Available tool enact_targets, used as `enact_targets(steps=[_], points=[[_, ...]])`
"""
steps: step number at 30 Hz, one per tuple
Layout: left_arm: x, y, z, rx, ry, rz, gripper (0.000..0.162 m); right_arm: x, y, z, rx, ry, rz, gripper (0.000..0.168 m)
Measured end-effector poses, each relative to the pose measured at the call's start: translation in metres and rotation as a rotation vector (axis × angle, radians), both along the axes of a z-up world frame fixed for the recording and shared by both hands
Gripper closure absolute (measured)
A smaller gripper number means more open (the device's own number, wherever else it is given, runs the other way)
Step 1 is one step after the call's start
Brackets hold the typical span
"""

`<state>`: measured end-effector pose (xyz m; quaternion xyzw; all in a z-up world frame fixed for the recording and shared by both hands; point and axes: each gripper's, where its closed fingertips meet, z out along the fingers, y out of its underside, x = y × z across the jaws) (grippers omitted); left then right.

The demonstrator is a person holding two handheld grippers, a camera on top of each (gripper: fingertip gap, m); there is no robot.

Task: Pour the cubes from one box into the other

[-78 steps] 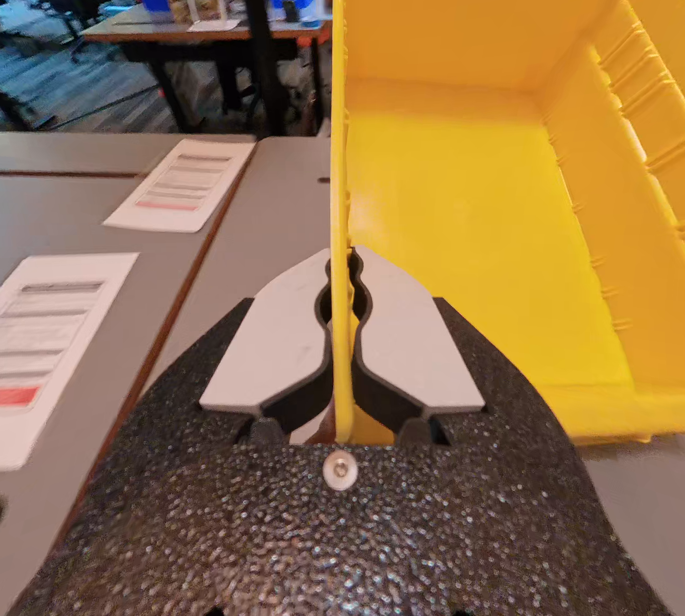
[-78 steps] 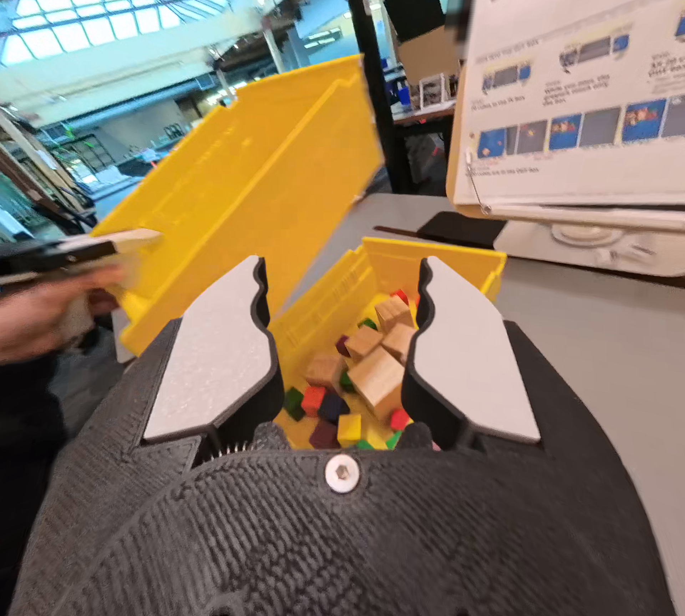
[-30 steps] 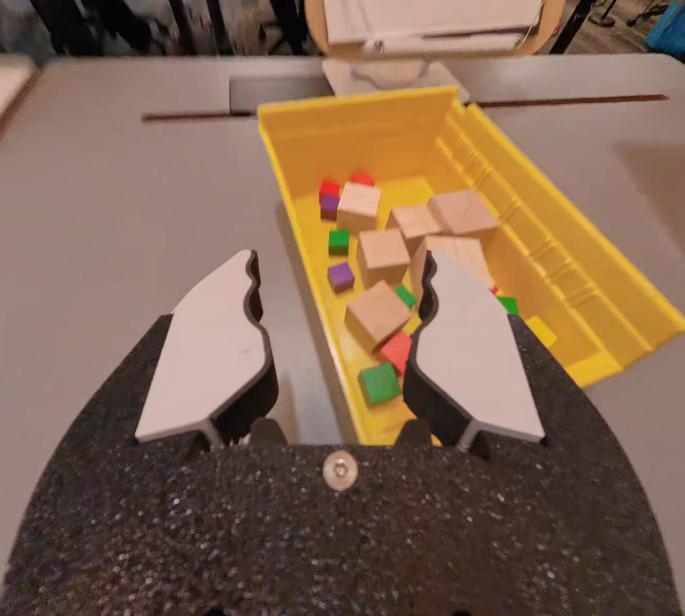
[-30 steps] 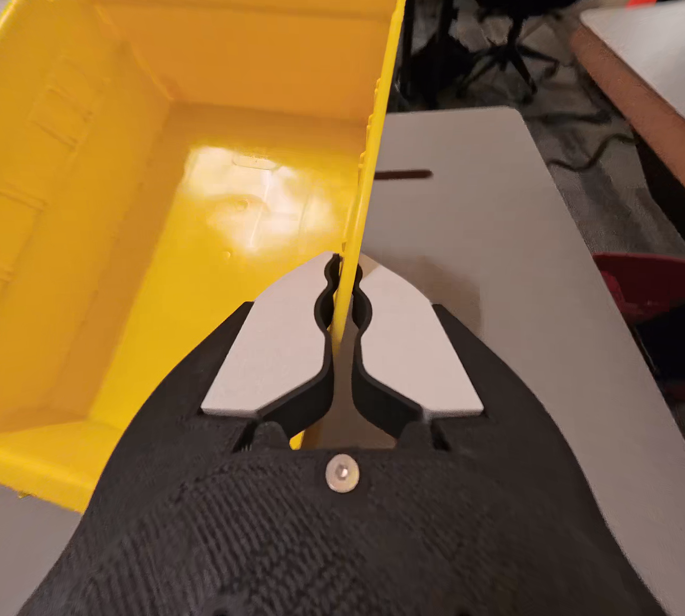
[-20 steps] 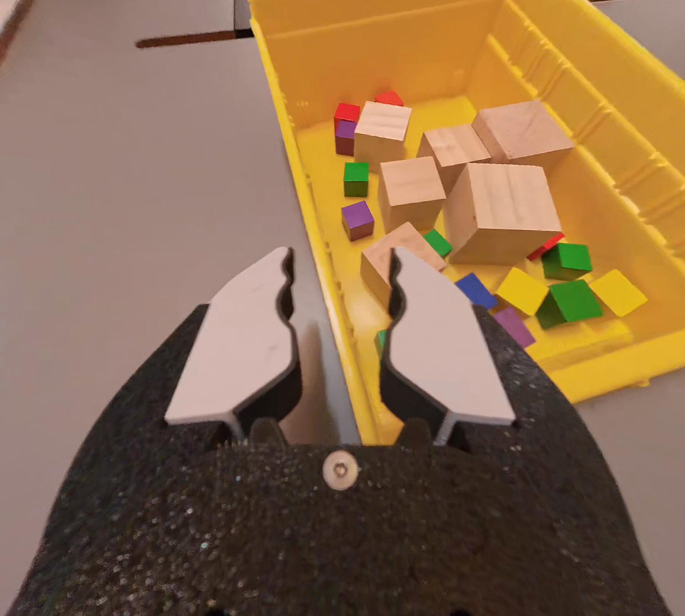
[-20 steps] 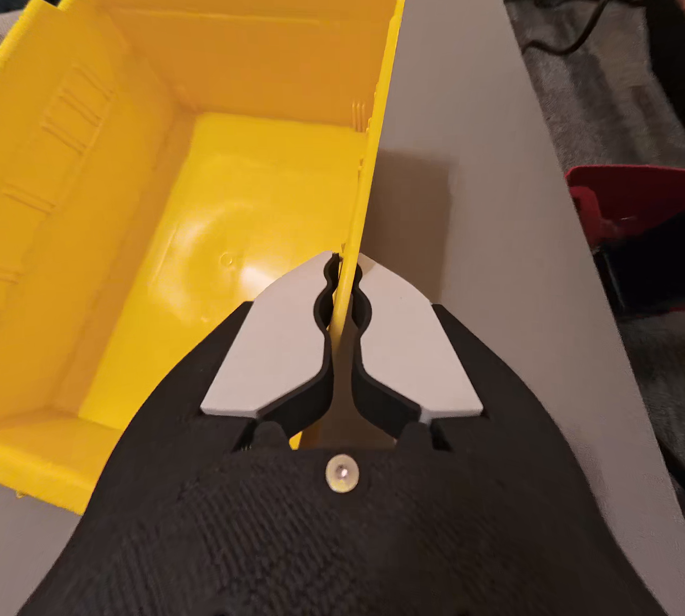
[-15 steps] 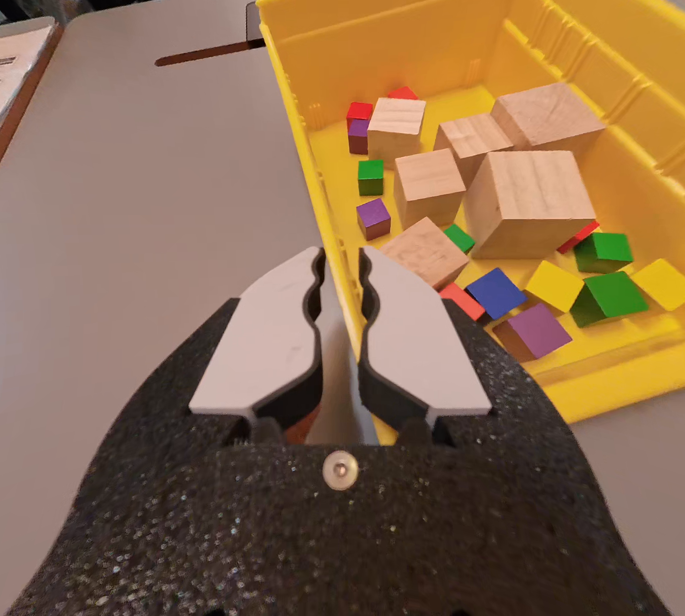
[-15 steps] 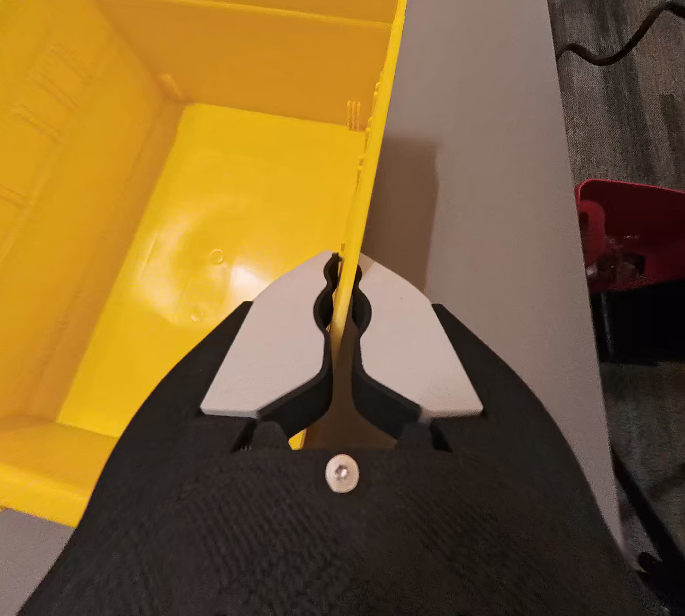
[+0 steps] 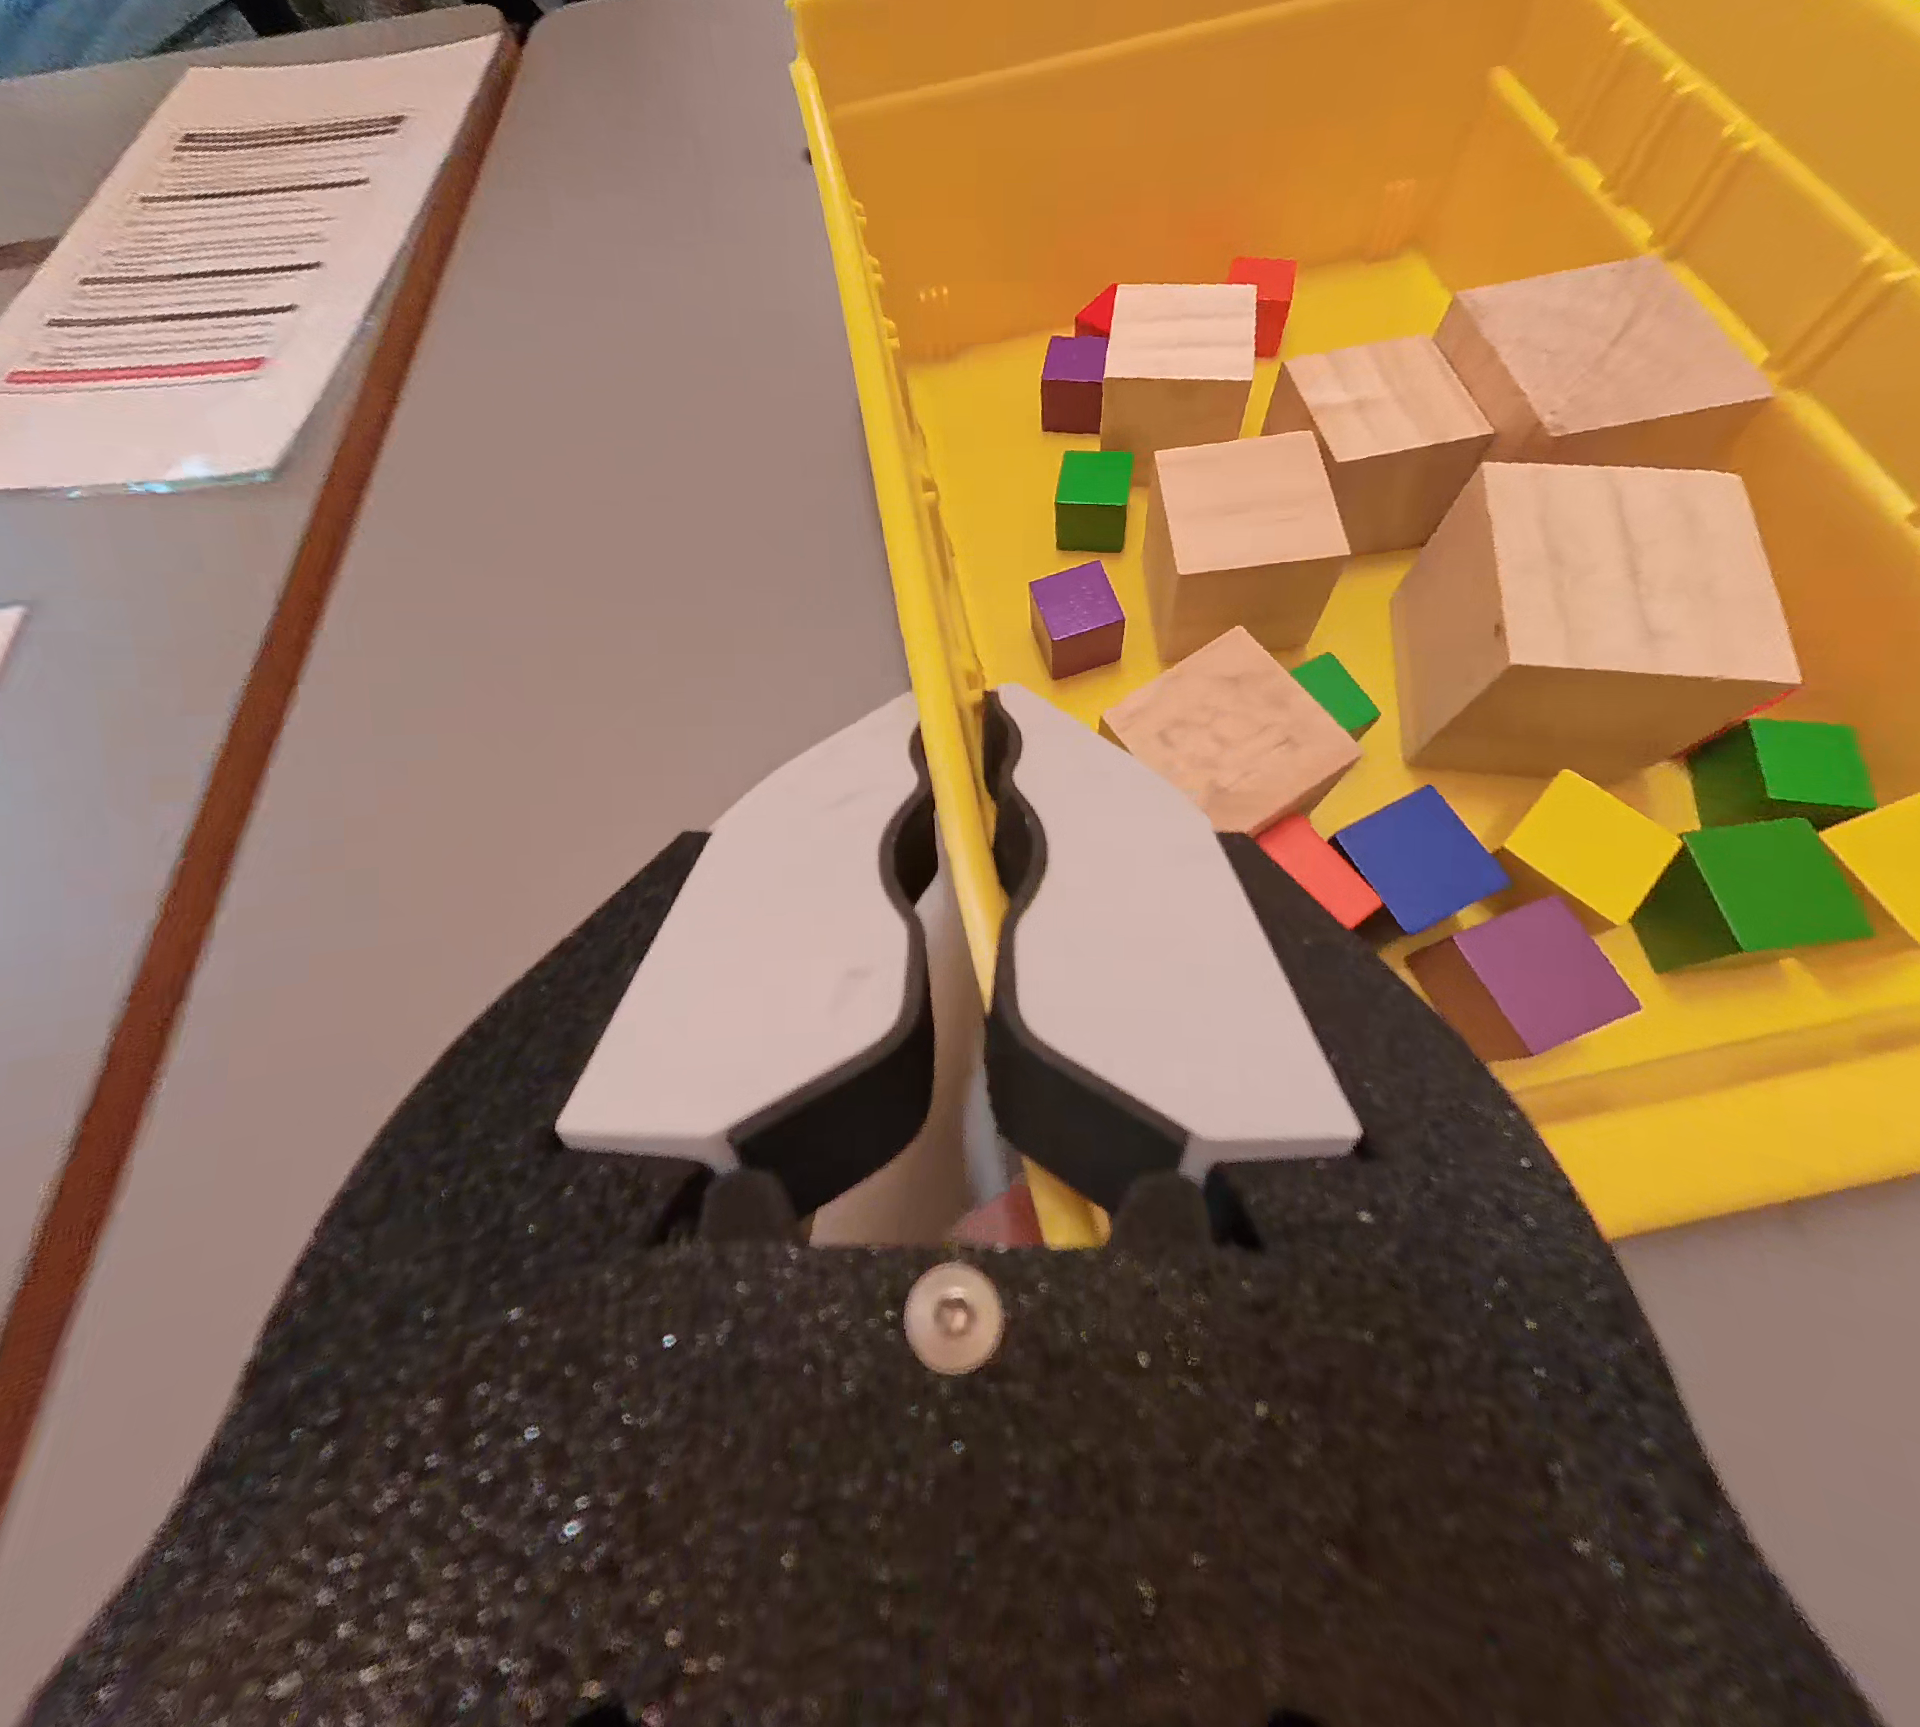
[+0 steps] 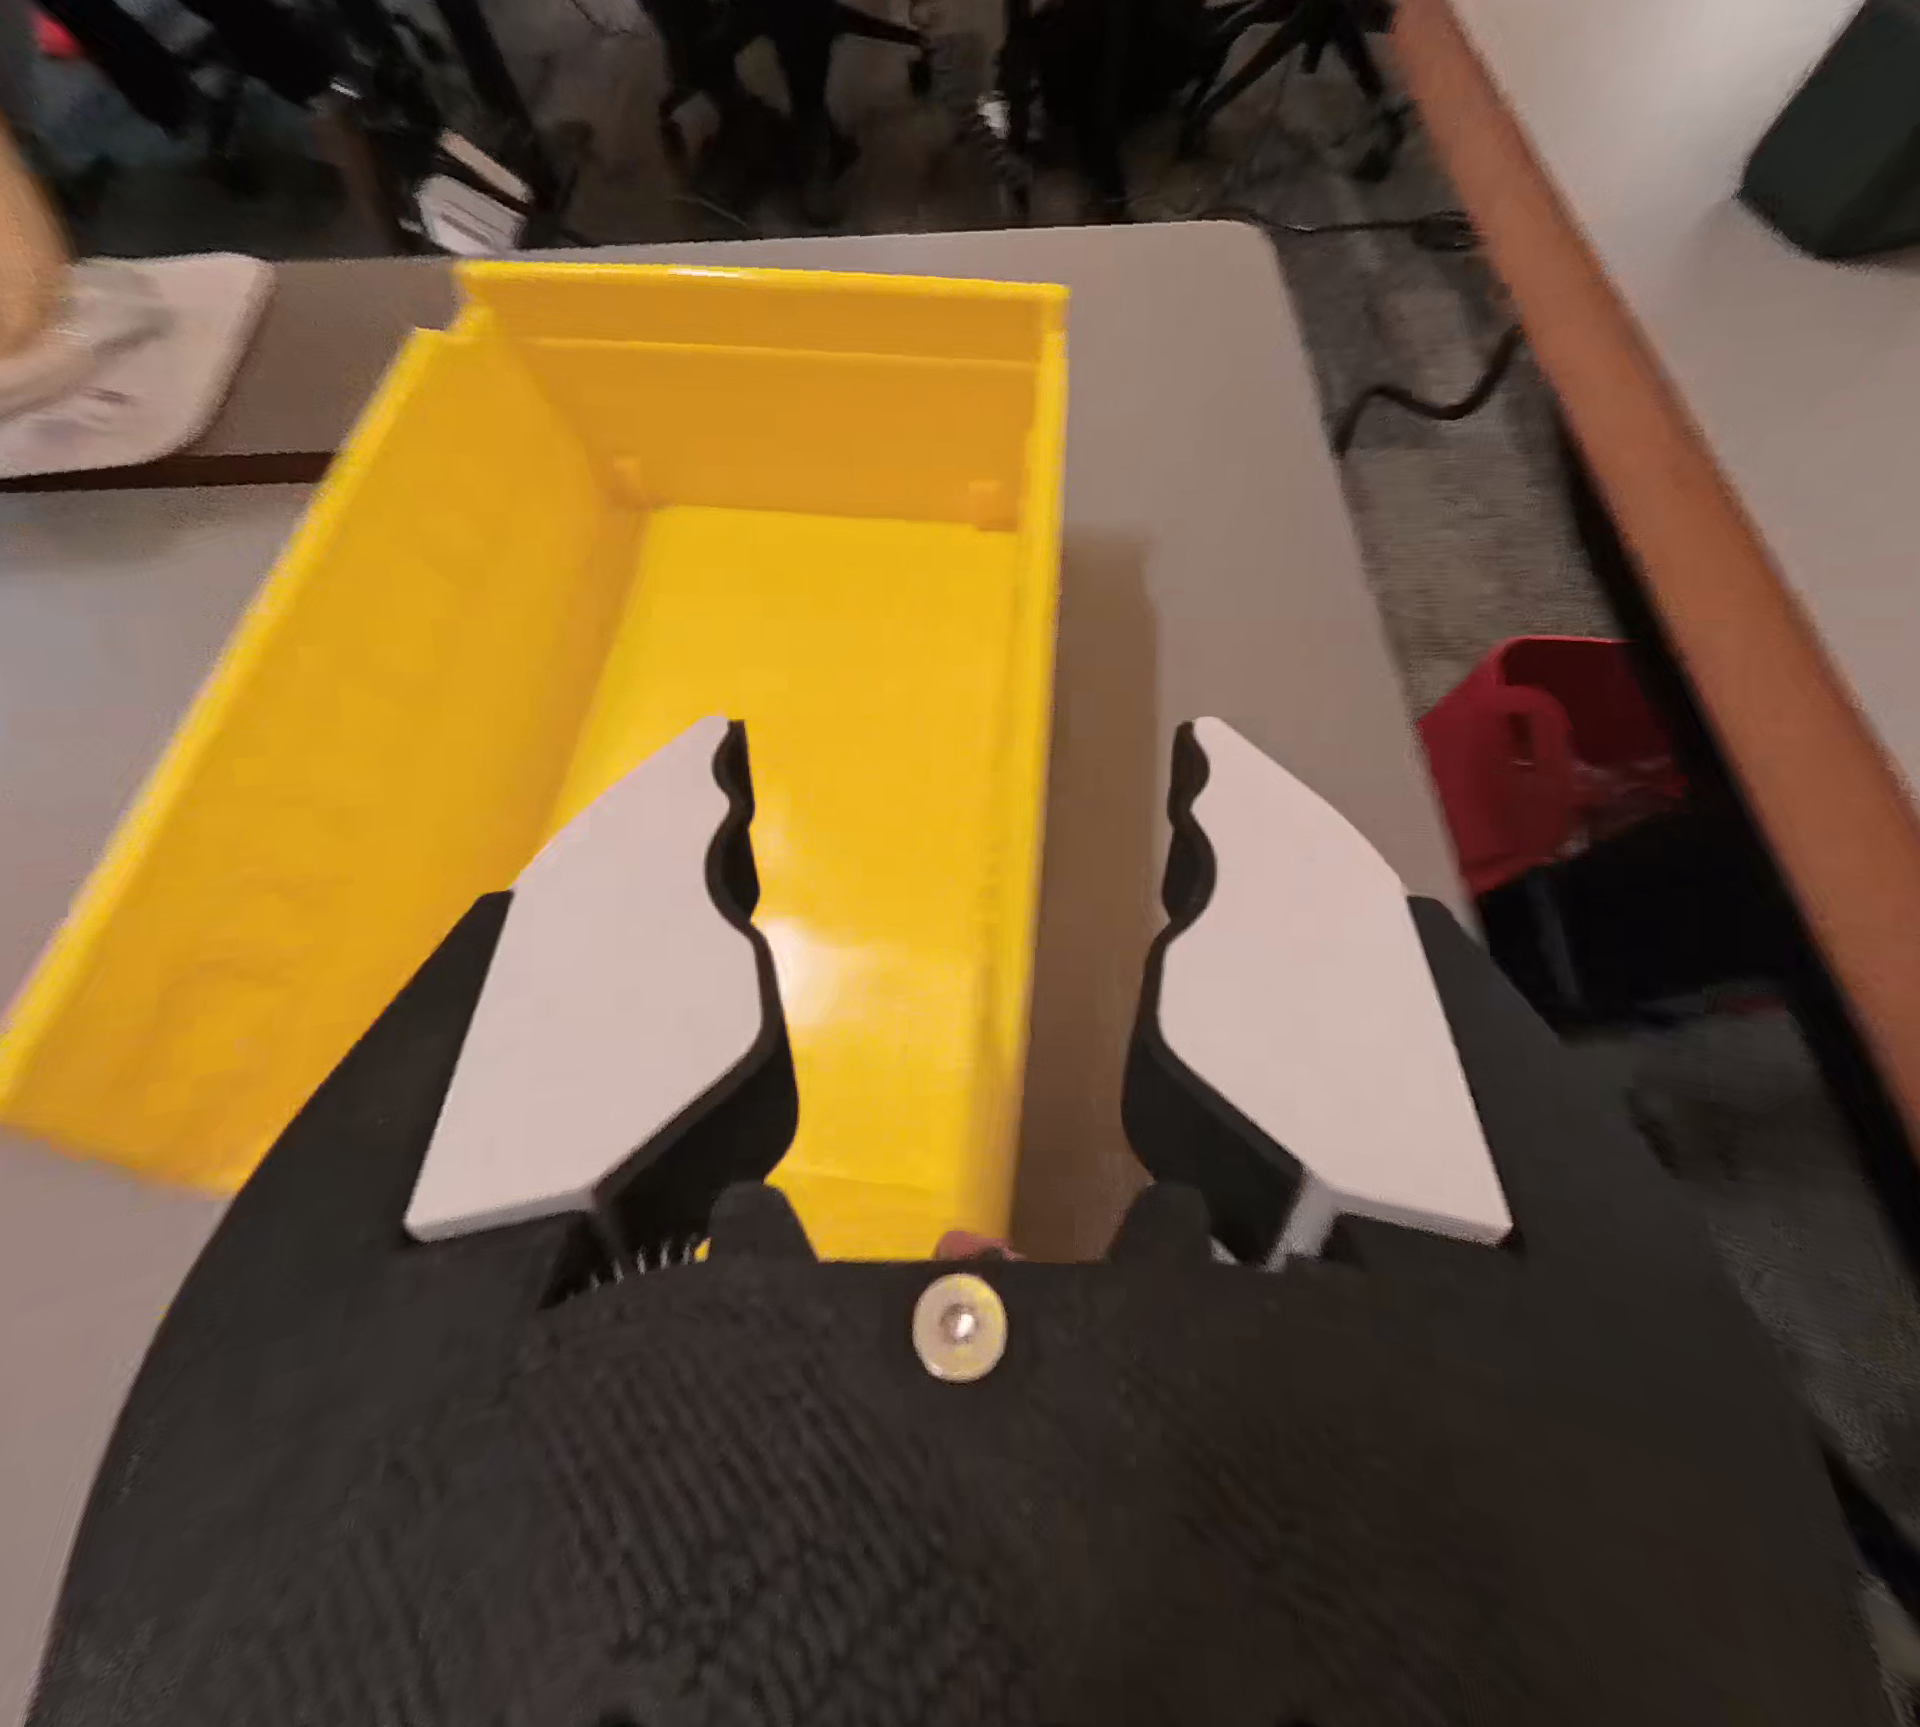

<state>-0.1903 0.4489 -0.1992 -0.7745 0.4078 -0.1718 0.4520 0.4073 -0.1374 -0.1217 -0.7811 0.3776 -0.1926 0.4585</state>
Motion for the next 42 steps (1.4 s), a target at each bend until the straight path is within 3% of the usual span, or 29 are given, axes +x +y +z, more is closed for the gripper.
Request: enact_targets(steps=[7, 13, 16, 18, 19, 24, 27, 30, 35, 39, 42], points=[[0.000, 0.105, -0.002, -0.026, 0.038, -0.090, 0.157, -0.104, 0.062, 0.019, 0.175, -0.024, 0.161, 0.091], [0.015, 0.127, -0.003, -0.075, 0.027, -0.114, 0.156, -0.197, 0.133, 0.013, 0.255, 0.017, 0.275, 0.093], [0.007, 0.132, 0.006, 0.012, 0.032, 0.002, 0.140, -0.246, 0.181, 0.007, 0.302, 0.025, 0.381, 0.092], [-0.001, 0.132, 0.019, 0.097, 0.038, 0.086, 0.118, -0.275, 0.216, -0.002, 0.312, 0.037, 0.451, 0.090], [-0.005, 0.128, 0.028, 0.145, 0.038, 0.120, 0.108, -0.286, 0.231, -0.009, 0.294, 0.053, 0.471, 0.087], [-0.017, 0.083, 0.080, 0.312, -0.051, 0.181, 0.102, -0.328, 0.297, -0.012, 0.255, -0.014, 0.505, 0.077], [-0.010, 0.046, 0.095, 0.278, -0.181, 0.120, 0.092, -0.348, 0.328, -0.003, 0.272, -0.089, 0.512, 0.075], [-0.007, 0.025, 0.090, 0.193, -0.251, 0.079, 0.082, -0.367, 0.349, 0.000, 0.277, -0.110, 0.568, 0.073], [-0.017, 0.023, 0.079, 0.120, -0.236, 0.075, 0.081, -0.360, 0.342, 0.000, 0.288, -0.116, 0.536, 0.074], [0.040, -0.033, 0.079, -0.047, -0.346, -0.141, 0.085, -0.333, 0.320, -0.003, 0.308, -0.097, 0.442, 0.075], [0.080, -0.049, 0.046, 0.011, -0.156, -0.164, 0.078, -0.317, 0.306, -0.009, 0.301, -0.075, 0.397, 0.076]])
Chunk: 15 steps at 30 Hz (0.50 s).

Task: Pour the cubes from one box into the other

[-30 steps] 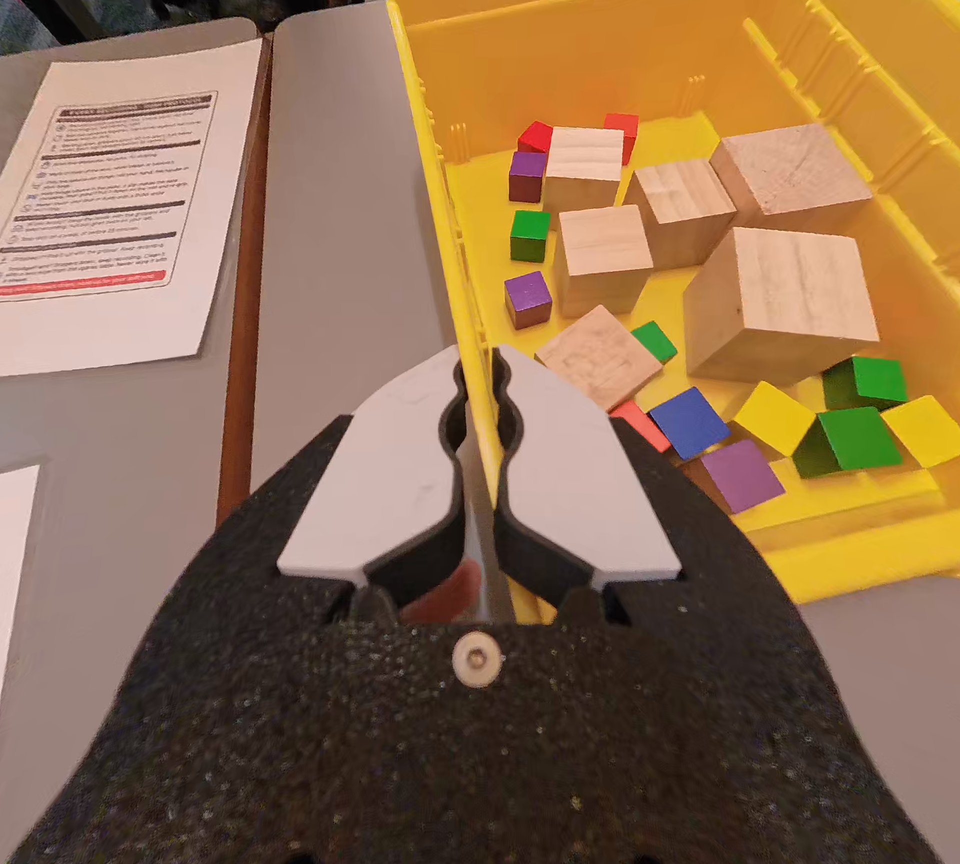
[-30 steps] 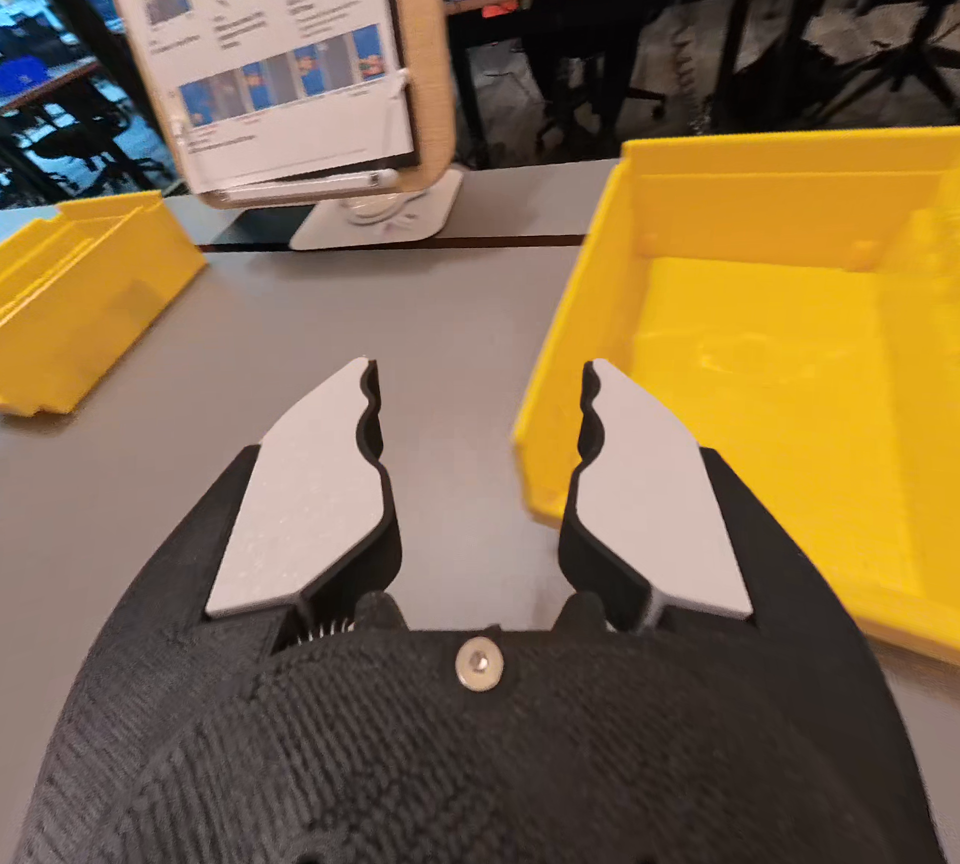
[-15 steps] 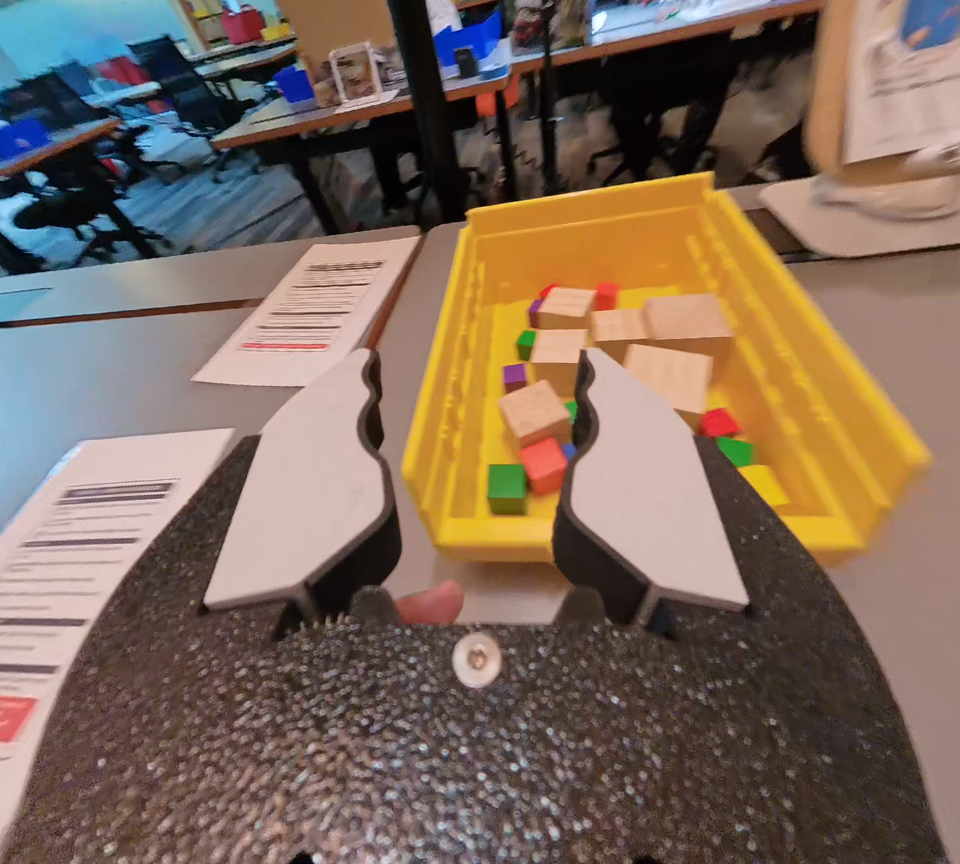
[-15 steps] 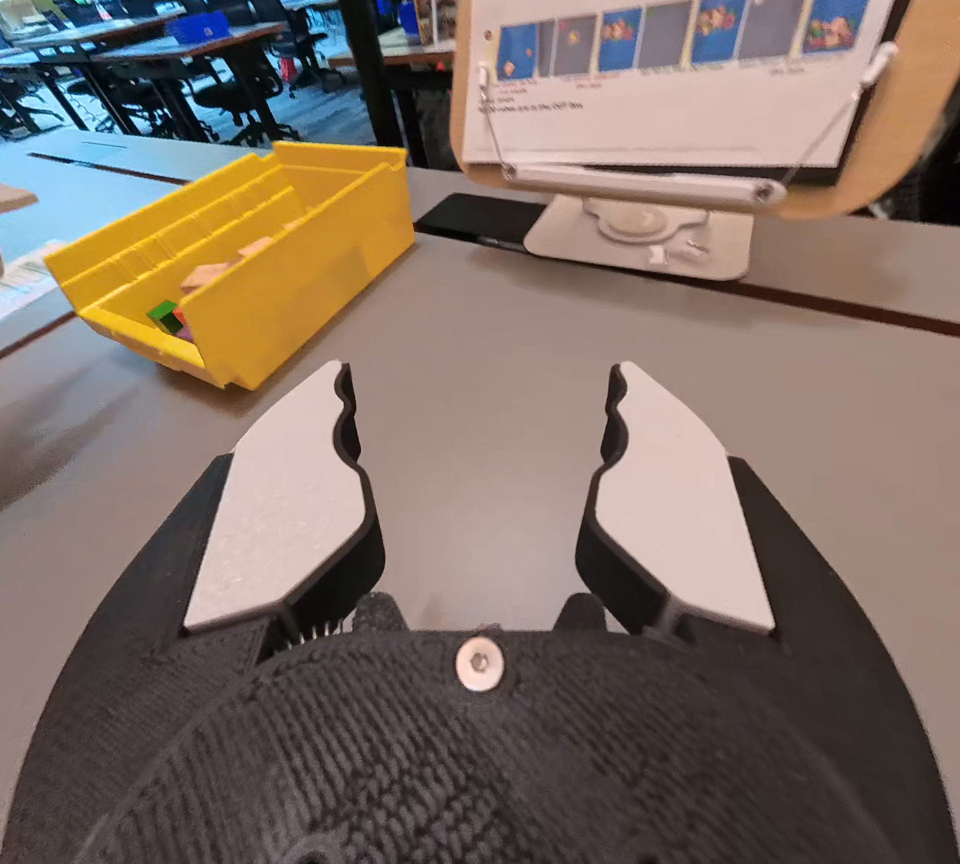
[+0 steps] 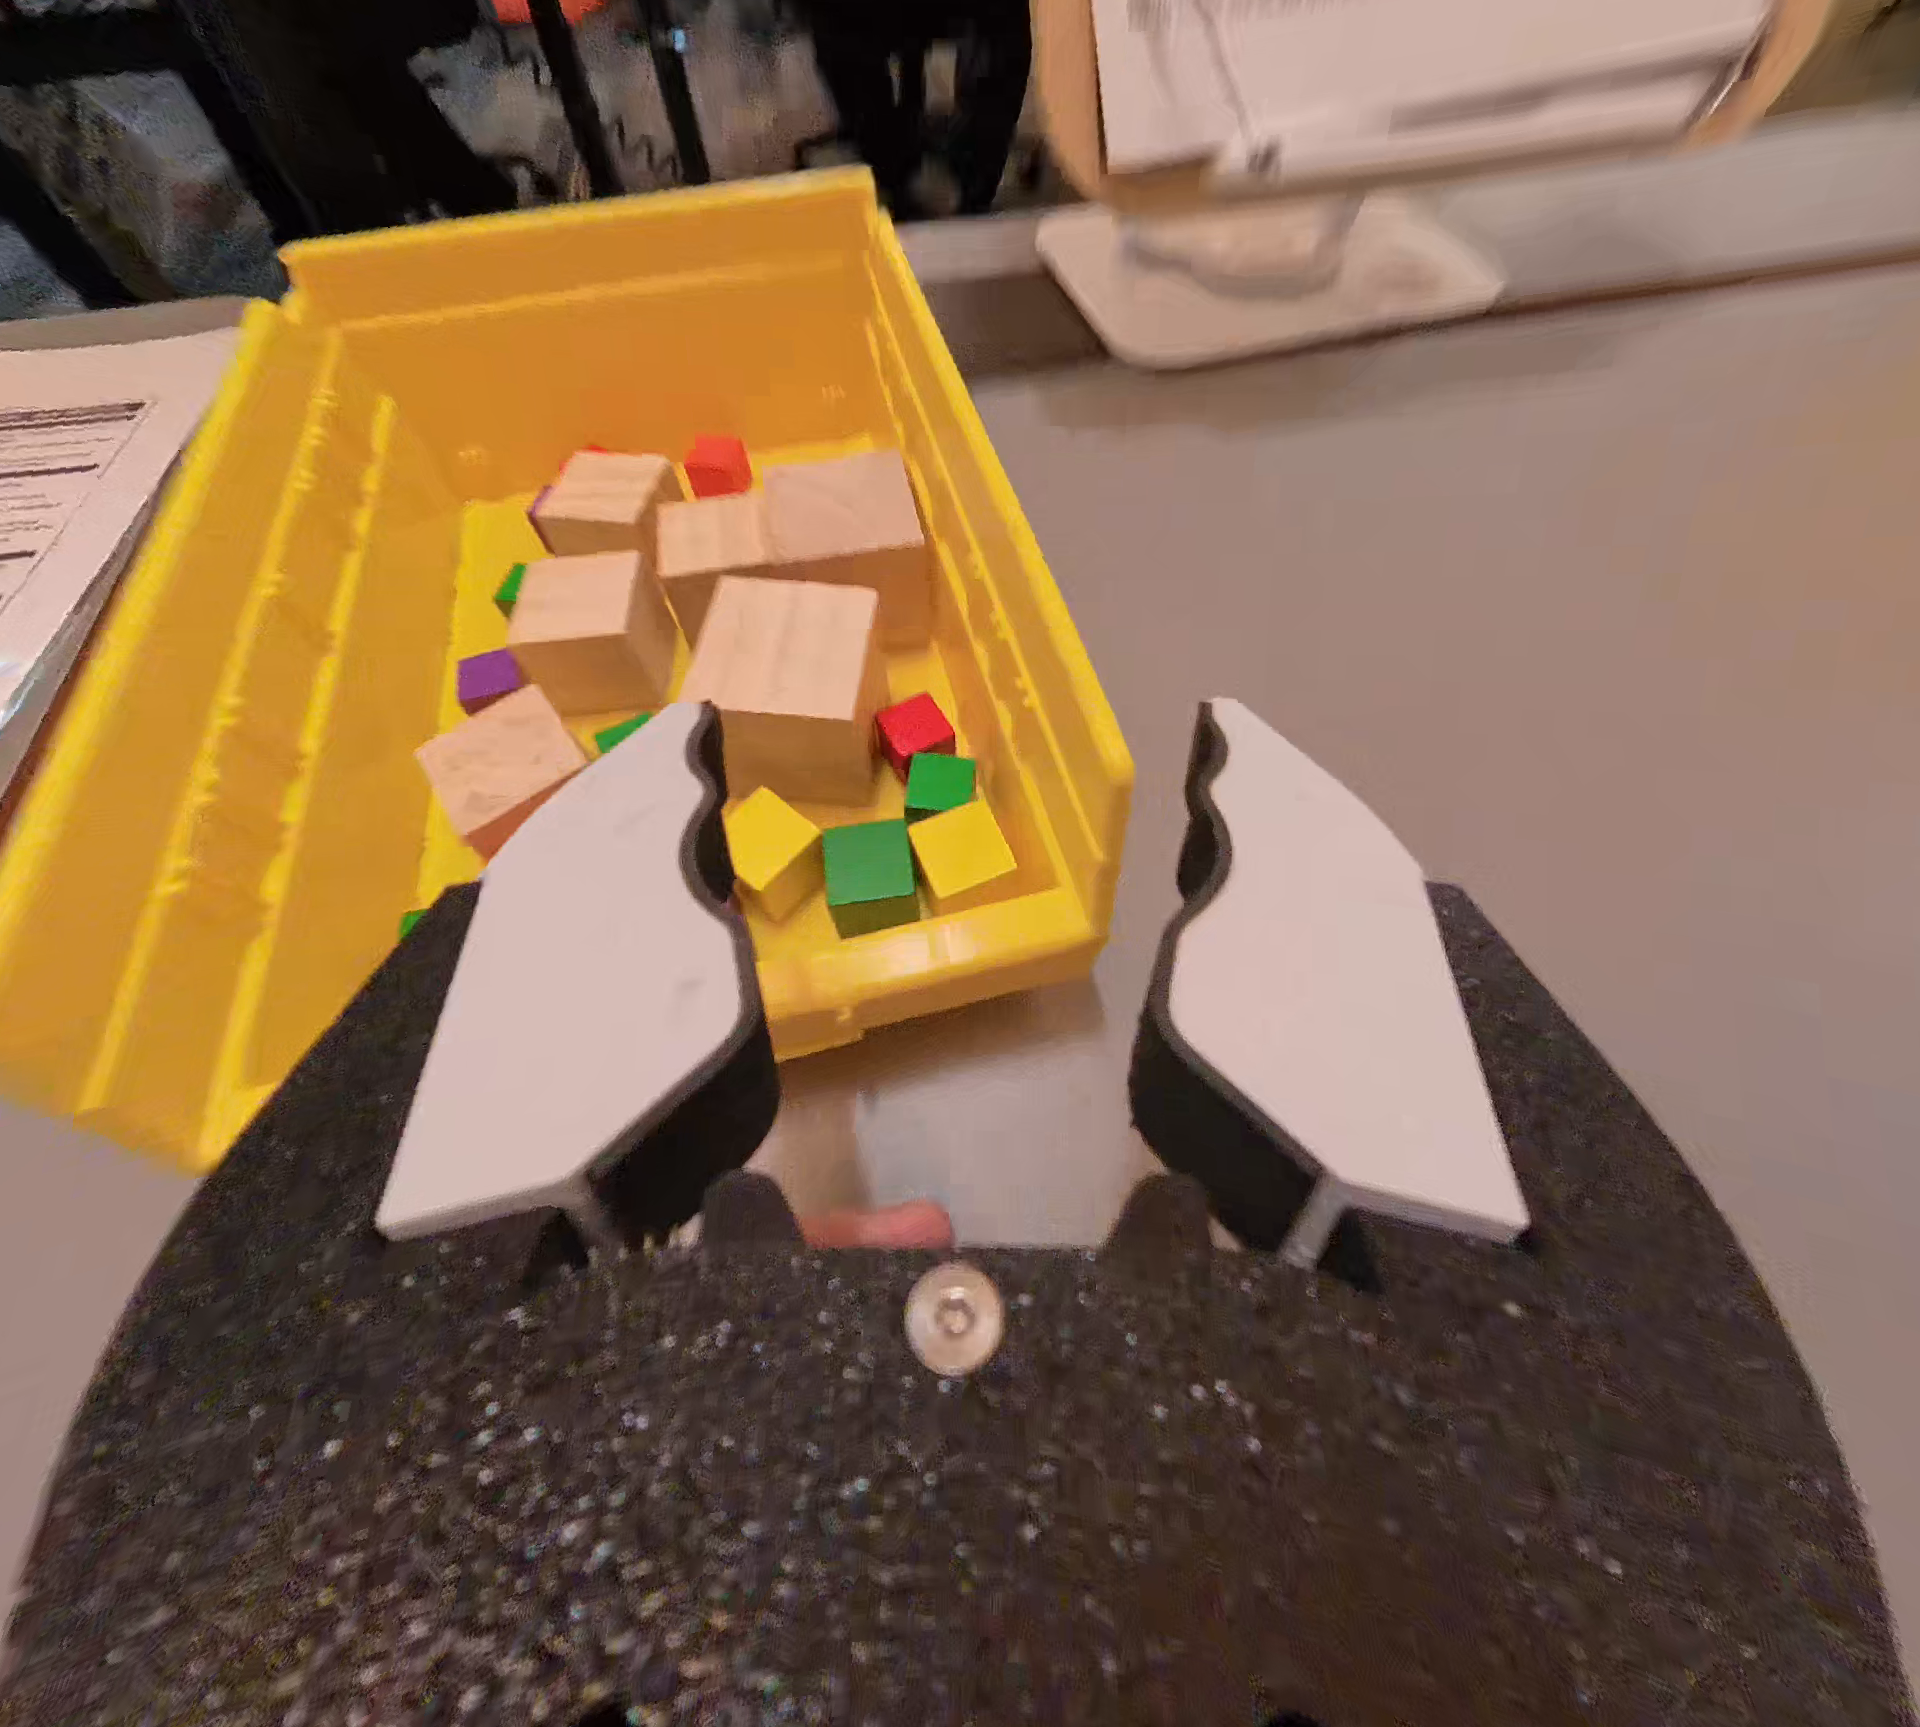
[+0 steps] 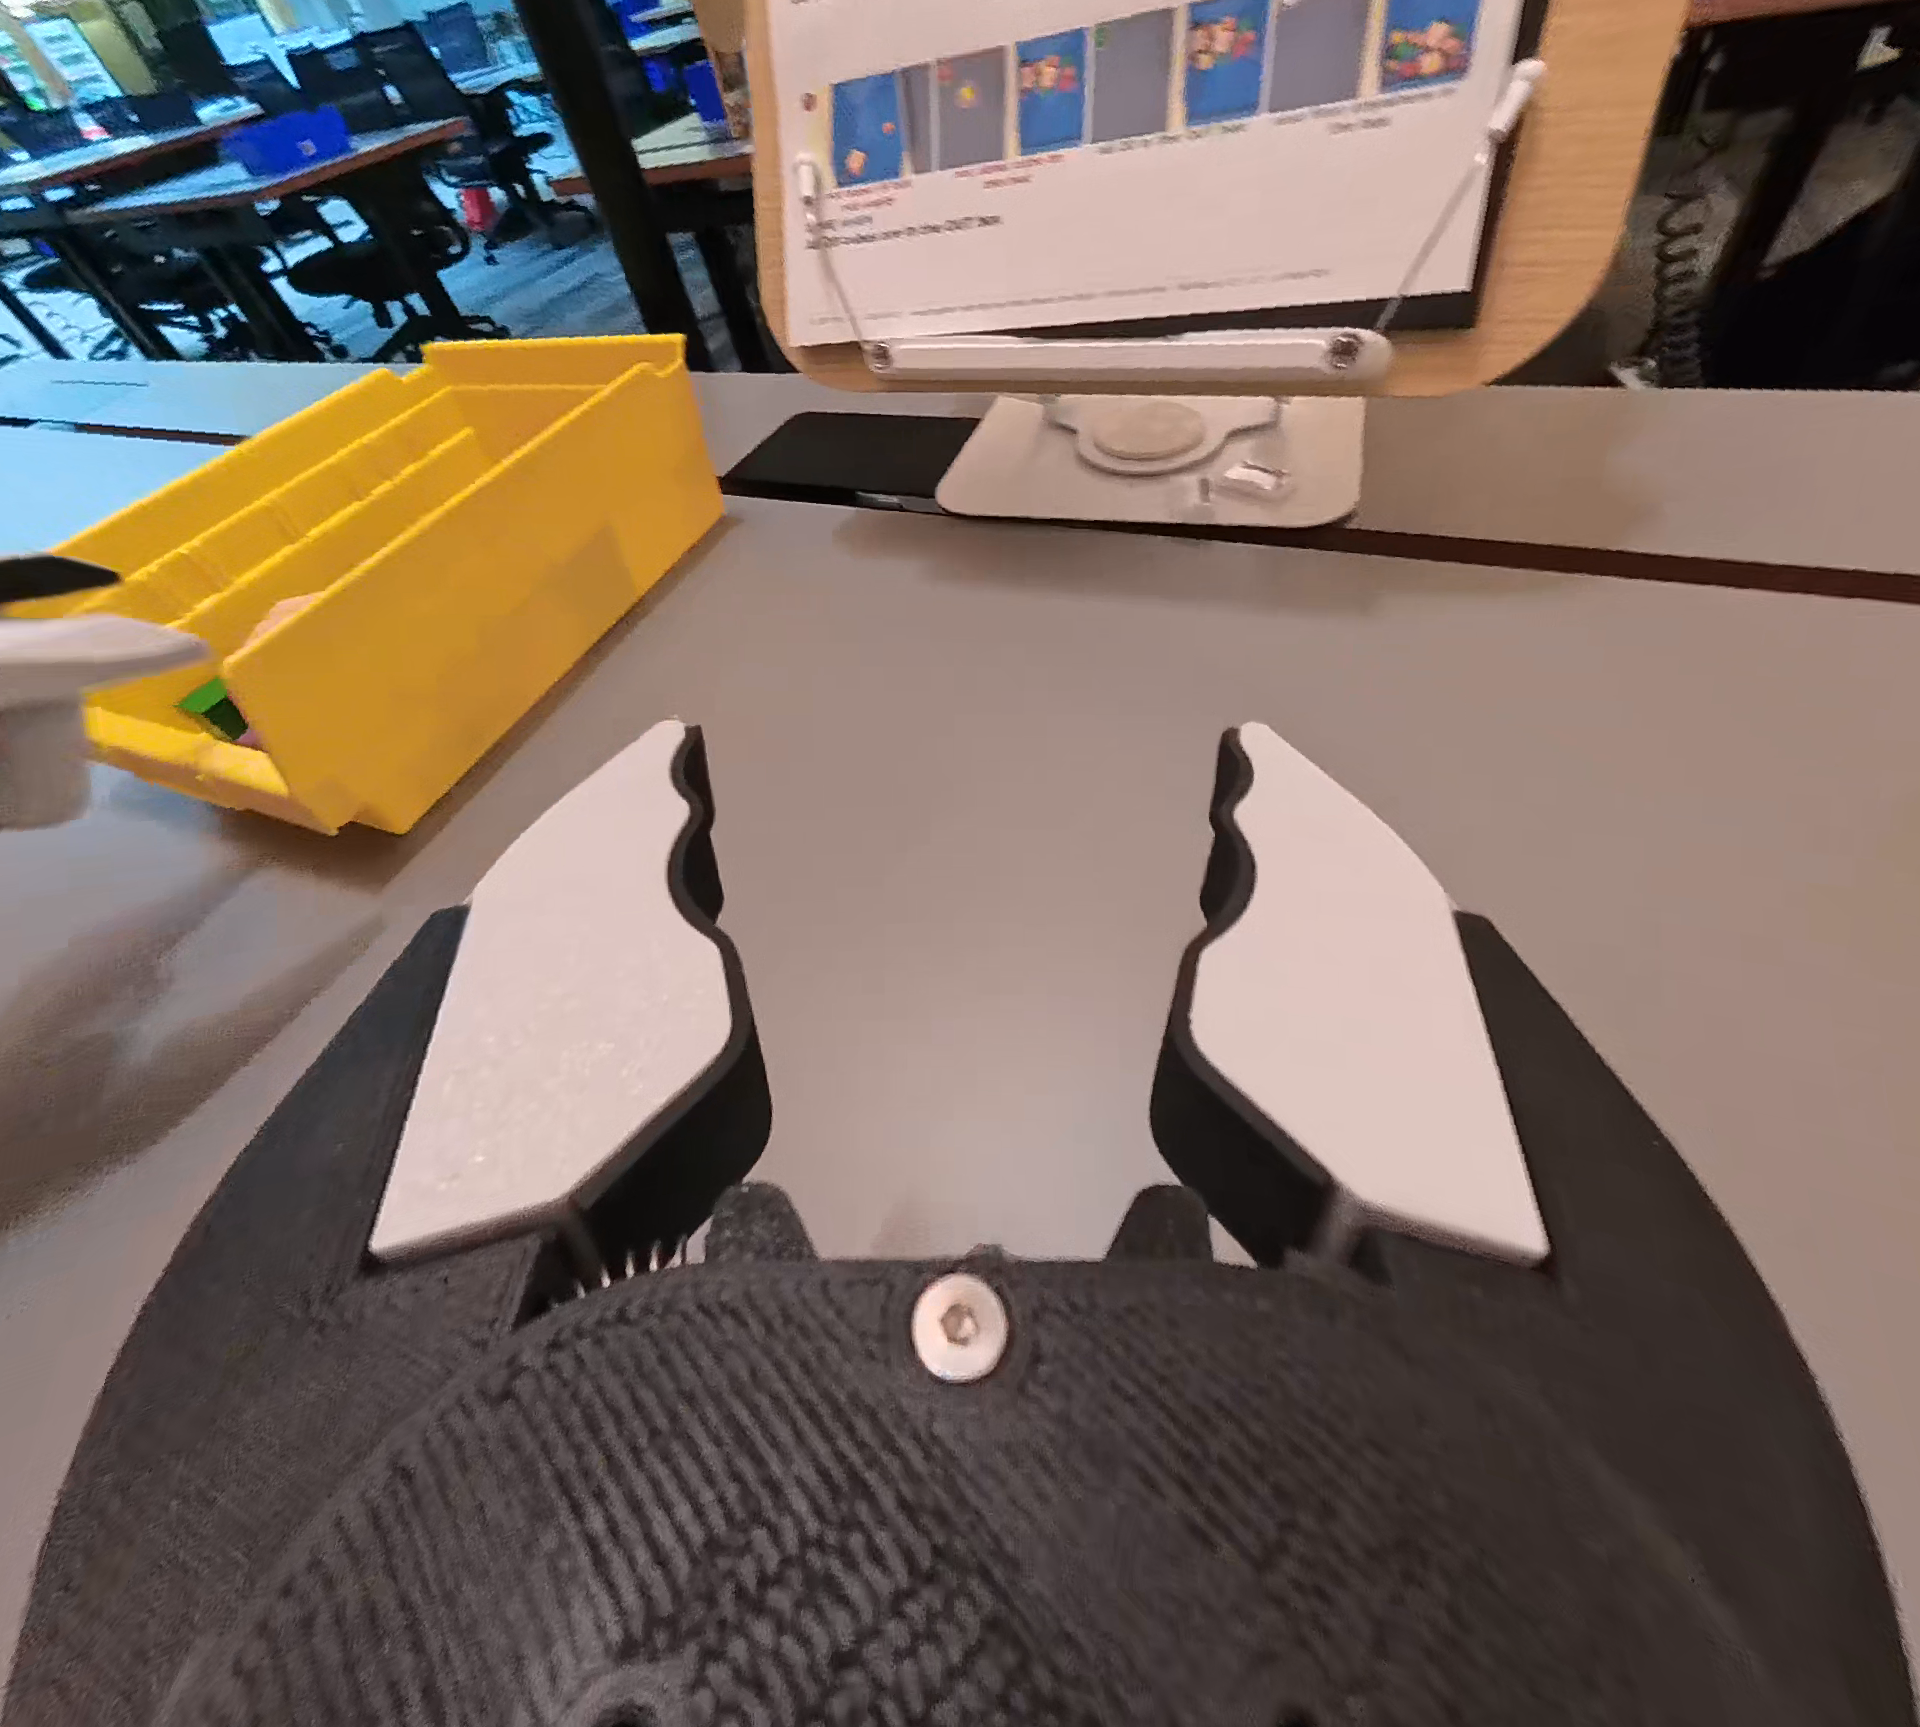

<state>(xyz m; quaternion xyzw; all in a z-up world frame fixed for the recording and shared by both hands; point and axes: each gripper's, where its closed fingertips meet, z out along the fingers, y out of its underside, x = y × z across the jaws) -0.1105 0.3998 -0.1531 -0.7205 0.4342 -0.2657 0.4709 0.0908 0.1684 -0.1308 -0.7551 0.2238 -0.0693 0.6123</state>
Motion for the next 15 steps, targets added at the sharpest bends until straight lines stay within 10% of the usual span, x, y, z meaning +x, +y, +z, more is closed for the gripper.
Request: enact_targets(steps=[3, 6, 15], points=[[0.030, -0.003, -0.034, -0.029, 0.101, 0.013, 0.087, 0.011, -0.018, -0.002, 0.001, 0.000, -0.031, 0.077], [0.045, 0.003, -0.048, -0.010, 0.113, 0.022, 0.147, 0.023, -0.040, -0.006, -0.019, -0.013, -0.065, 0.077], [0.041, -0.028, -0.047, 0.141, 0.211, 0.123, 0.157, 0.056, -0.085, -0.014, -0.013, 0.013, -0.128, 0.080]])
